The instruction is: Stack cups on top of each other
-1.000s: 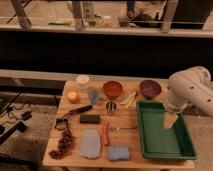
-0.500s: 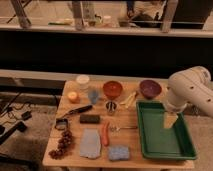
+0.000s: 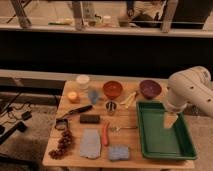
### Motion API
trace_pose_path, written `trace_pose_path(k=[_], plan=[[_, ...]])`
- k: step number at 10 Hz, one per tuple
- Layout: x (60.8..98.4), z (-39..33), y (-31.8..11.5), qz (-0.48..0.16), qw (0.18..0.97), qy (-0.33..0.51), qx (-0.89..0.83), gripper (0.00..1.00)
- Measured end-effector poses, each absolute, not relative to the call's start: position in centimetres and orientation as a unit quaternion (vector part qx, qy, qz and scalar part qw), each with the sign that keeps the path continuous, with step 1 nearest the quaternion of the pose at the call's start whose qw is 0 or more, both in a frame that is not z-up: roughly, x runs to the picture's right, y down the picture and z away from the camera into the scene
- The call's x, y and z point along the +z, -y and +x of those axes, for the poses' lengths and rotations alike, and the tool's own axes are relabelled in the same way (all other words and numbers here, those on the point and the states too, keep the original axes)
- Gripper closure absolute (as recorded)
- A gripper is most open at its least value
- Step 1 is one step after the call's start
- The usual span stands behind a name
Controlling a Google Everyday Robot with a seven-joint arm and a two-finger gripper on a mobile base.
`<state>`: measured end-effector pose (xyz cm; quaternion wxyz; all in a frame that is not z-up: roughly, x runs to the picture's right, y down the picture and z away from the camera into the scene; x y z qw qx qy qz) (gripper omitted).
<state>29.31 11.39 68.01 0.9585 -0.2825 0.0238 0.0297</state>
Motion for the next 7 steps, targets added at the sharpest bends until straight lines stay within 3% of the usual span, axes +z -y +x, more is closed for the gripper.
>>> trace_pose_path(k=[7], plan=[[68.5,26.0,-10.7,-0.263,0.965,0.025,0.007,0.2]])
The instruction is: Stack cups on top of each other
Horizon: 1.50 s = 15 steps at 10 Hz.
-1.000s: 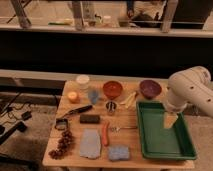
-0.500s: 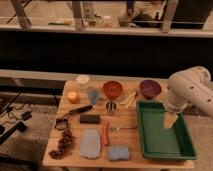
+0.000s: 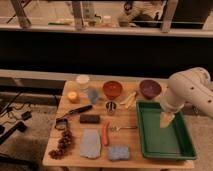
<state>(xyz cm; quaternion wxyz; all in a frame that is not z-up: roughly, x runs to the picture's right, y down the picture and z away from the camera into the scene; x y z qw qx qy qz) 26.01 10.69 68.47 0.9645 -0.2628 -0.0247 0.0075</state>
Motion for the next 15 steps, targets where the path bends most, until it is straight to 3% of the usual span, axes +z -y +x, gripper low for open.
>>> trace_pose_path(k=[5,11,15], plan=[[69.8,18.8,-9.4,-0.231,0.968,0.079,-0.057,0.2],[70.9,12.5,-11.5,-0.222,0.954,0.126,-0.156,0.2],[71.3,11.9,-11.8,-0.227,0.951,0.129,-0.165,0.2]])
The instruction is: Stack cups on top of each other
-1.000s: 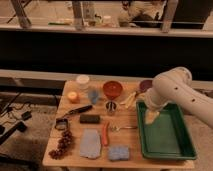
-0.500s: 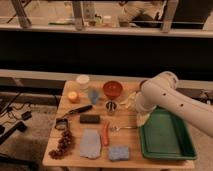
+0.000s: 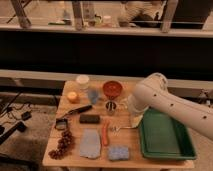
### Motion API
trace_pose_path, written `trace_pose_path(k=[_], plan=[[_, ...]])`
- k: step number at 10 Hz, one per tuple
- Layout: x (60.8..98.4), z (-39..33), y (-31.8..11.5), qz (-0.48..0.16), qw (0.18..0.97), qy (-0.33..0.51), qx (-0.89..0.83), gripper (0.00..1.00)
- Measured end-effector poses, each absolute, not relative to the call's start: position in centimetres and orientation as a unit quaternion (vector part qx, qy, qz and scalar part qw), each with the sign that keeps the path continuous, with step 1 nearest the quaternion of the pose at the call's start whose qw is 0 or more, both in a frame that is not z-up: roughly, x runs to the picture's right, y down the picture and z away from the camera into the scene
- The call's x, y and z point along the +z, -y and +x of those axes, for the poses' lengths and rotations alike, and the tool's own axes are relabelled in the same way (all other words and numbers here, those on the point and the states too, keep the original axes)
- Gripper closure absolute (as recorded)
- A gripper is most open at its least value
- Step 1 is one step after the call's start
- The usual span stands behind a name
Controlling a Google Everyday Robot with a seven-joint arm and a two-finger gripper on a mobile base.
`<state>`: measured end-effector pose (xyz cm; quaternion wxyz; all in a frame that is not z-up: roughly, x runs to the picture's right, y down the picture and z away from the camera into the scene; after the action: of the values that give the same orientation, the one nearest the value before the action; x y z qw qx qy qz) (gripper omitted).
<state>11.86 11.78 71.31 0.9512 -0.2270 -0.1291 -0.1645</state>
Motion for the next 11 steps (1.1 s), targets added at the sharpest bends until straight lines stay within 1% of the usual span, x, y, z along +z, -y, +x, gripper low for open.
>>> trace_pose_path(k=[3,7,11], plan=[[71.4,12.0,-11.8,-0.226,0.952,0.131,-0.161,0.2],[73.7,9.6,-12.4,-0.228,0.946,0.146,-0.179,0.2],[75.7,8.1,-11.9,-0.232,0.94,0.158,-0.193,0.2]])
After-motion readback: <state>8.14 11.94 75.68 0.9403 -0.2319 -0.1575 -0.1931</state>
